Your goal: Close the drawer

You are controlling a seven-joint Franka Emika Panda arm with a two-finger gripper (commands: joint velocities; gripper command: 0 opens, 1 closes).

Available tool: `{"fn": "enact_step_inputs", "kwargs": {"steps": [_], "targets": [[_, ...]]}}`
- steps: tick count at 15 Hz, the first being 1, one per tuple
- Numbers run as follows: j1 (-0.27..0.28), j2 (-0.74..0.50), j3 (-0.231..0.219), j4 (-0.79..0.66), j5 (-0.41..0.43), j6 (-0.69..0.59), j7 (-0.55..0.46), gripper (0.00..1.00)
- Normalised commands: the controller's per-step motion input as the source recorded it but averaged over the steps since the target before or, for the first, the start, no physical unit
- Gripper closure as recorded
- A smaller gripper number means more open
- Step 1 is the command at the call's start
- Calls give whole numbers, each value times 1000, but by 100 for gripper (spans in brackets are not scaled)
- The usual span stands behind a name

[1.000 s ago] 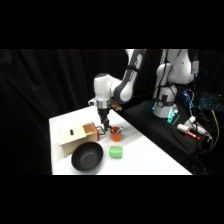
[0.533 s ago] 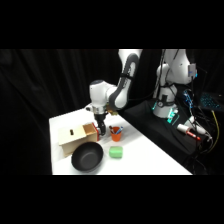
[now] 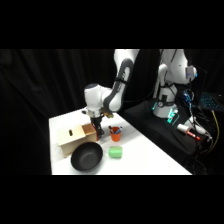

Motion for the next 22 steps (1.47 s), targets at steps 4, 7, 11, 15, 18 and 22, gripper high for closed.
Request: {"fn": "enact_step_inputs", "kwargs": {"steps": [4,7,11,15,18,22], "targets": [[66,-23,-43,338,-146,-334,-83,0],[35,2,15,339,-67,-272,-146,0],[-1,101,68,336,1,-197,-193,0],[-9,158,96,355,44,-176,-224,0],[14,172,65,393,26,-221,-196,0],[47,136,10,377,-24,-212,-135,0]]}}
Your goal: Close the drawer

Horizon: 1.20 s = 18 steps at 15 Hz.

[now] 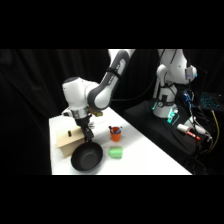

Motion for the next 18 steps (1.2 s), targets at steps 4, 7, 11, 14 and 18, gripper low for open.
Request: {"fn": "enact_step_inputs", "kwargs": {"steps": [4,7,11,14,18], "targets": [[55,29,-19,256,-64,-287,-112,0],[123,-308,-79,-11,-180,-542,-58,0],[113,-582,-67,-163,-157,-589,-70,0],[75,-519,-48,-78,-77,-505,-70,0],[55,-347,-48,-15,-28,-364,-53,0]]}}
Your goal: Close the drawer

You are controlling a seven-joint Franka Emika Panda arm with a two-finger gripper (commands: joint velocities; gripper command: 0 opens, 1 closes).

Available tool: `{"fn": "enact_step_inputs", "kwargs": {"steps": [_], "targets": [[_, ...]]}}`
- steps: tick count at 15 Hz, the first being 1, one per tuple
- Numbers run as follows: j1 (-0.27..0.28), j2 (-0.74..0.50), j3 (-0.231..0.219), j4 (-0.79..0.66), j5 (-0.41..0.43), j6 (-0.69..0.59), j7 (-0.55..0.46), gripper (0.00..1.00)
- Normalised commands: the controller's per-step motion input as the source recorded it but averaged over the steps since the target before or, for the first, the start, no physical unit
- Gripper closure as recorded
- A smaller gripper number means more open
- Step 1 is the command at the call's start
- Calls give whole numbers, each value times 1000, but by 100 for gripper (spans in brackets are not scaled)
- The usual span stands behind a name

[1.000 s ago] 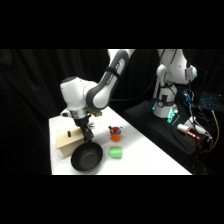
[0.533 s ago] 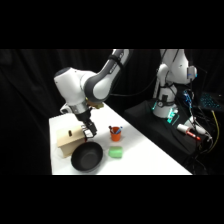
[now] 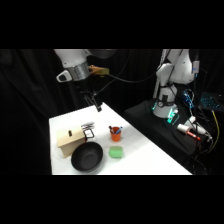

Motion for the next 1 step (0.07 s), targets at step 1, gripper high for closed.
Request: {"fn": "enact_step_inputs", "kwargs": {"steps": [1], "targets": [[54,-272,-51,-54,-4,-195,-30,0]]}}
